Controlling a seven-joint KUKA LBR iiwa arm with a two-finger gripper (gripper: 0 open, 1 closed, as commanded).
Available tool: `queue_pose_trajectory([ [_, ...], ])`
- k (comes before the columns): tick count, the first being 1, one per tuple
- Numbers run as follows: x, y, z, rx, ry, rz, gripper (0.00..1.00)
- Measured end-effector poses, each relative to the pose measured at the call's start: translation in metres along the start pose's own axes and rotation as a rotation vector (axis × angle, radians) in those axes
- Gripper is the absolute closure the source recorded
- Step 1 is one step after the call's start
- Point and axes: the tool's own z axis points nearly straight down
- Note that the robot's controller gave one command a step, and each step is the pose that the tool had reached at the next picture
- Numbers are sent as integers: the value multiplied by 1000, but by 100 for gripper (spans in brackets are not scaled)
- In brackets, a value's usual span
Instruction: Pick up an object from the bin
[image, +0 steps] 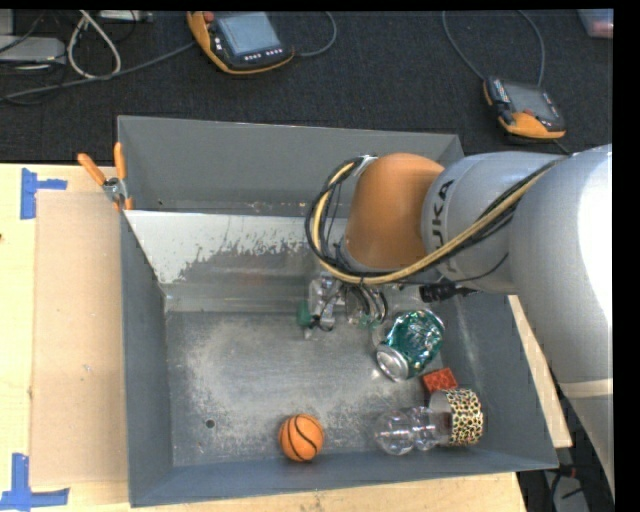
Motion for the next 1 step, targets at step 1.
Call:
queue_pose_trajectory([
  [1, 0, 0, -8, -1, -2, 0, 100],
])
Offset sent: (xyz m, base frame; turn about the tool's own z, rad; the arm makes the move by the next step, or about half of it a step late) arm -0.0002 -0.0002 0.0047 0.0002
